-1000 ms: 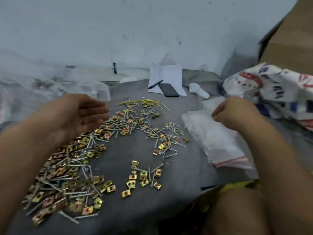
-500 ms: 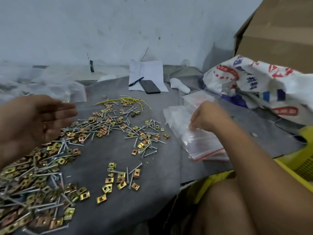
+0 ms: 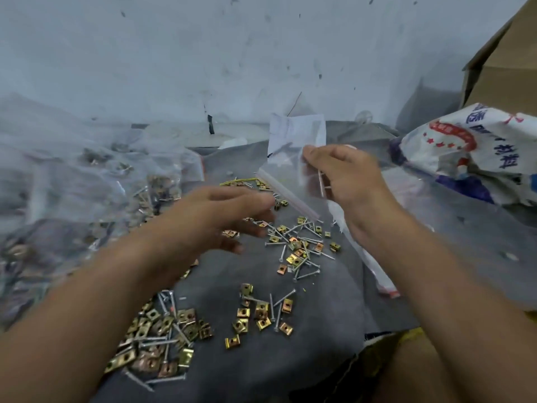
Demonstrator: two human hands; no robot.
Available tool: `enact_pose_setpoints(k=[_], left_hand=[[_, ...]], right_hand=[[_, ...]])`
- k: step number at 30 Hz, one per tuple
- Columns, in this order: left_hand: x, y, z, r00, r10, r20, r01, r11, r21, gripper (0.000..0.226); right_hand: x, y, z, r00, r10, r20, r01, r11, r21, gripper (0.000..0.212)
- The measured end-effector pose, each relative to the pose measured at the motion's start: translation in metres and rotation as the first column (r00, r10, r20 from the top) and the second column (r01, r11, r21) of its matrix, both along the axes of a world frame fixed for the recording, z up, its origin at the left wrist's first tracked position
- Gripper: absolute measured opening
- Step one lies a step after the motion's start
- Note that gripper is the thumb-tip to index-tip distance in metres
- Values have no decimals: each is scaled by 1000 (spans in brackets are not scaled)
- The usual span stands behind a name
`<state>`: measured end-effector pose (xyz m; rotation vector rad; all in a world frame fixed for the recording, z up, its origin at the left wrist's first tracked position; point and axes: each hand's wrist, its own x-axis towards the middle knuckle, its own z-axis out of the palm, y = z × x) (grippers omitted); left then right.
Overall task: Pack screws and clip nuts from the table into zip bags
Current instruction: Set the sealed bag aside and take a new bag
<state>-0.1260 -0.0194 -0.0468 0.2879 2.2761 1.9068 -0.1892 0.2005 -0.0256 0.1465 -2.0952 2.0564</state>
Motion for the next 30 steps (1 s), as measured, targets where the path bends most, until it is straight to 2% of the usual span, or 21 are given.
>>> enact_pose_setpoints(k=[2,5,7,9,12,15,17,18,20,22,24,27,30], left_hand=[[0,8,-6,1000,16,-27,-15,999,38,37],[-7,10,-11,976,220,2,-216,958,189,17],[-11,4,-11,950,308,44,-309,917,252,15],[-13,-2,-10,948,315,56,-318,909,270,16],[-13,-9,-9,932,361,14,-356,911,207,15],[-14,-16,-6,883,469,27,-464,860,212,15],[-14,-23,-3,847,531,29,-524,823,220,15],[-14,-25,-2,830,558,17,-547,808,219,16],[-12,-27,0,806,591,-31,-574,793,206,19],[-11,-27,2,811,581,-74,-557,804,211,19],[-10,-28,4,831,541,-129,-515,836,188,19],[-8,-36,7,826,498,-264,-504,862,49,23],[-6,-46,11,834,449,-320,-469,883,14,20]], right_hand=[[-4,-15,-2,999,-8,-42,7,1000,-5,18],[-7,-30,-7,997,-8,-75,6,1000,-23,18],[-8,-38,-9,998,7,-60,-8,1000,-19,18],[-10,-46,-10,998,2,-60,-2,1000,-1,18],[-13,-57,-11,997,3,-73,-1,1000,23,18],[-13,-62,-15,994,-51,-99,66,985,158,21],[-10,-61,-13,961,-83,-263,163,940,300,32],[-6,-62,-10,940,-30,-340,156,924,349,31],[4,-67,-6,912,172,-372,5,902,431,23],[13,-74,-8,892,337,-302,-142,842,520,27],[16,-80,-11,888,381,-257,-194,818,542,30],[17,-80,-12,888,391,-244,-267,868,418,20],[17,-76,-10,893,416,-170,-357,887,294,17]])
